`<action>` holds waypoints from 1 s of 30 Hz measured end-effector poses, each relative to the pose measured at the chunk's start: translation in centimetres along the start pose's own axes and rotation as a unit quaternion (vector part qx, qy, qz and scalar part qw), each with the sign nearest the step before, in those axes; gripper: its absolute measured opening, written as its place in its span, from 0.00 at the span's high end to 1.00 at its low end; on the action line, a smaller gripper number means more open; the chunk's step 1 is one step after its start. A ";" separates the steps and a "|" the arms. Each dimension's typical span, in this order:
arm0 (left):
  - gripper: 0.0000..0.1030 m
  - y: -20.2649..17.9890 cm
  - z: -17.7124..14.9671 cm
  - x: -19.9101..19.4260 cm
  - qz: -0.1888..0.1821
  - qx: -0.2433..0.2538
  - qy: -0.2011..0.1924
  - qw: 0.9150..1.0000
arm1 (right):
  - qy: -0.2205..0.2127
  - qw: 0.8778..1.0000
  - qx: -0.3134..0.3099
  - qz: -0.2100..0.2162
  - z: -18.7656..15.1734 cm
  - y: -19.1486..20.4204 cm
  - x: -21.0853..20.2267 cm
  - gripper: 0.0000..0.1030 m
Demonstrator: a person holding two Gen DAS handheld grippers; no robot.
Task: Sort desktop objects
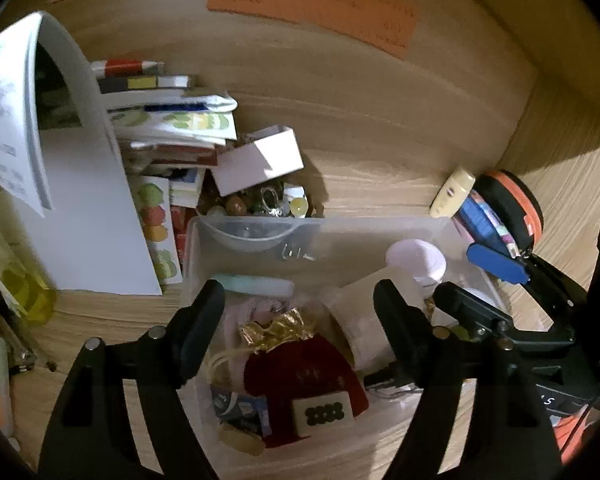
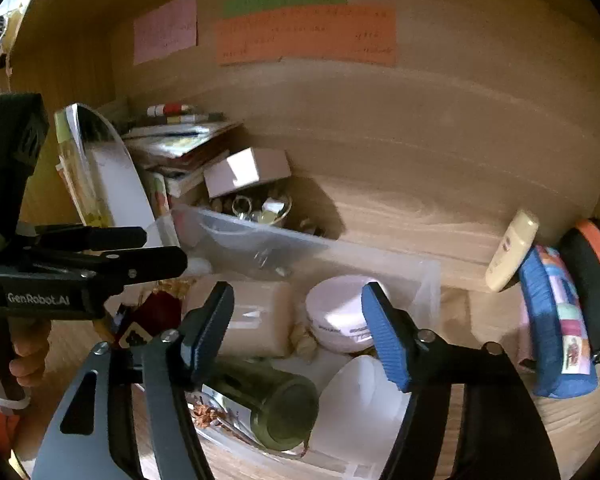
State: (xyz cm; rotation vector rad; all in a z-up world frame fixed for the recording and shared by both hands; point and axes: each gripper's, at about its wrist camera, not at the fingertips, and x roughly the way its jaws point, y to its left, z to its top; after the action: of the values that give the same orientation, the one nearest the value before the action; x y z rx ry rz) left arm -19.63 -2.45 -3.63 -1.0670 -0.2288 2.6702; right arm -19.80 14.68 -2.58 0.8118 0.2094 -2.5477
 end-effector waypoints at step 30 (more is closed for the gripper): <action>0.07 -5.5 -6.6 -10.3 0.131 0.068 -0.113 0.983 | -0.078 0.997 0.000 -0.023 -3.3 3.4 -11.4 0.01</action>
State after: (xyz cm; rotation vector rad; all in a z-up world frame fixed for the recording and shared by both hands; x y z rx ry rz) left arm -6.85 0.15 -0.29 -0.7993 0.0589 2.9922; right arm -8.33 16.91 1.29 0.6098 0.1799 -2.6400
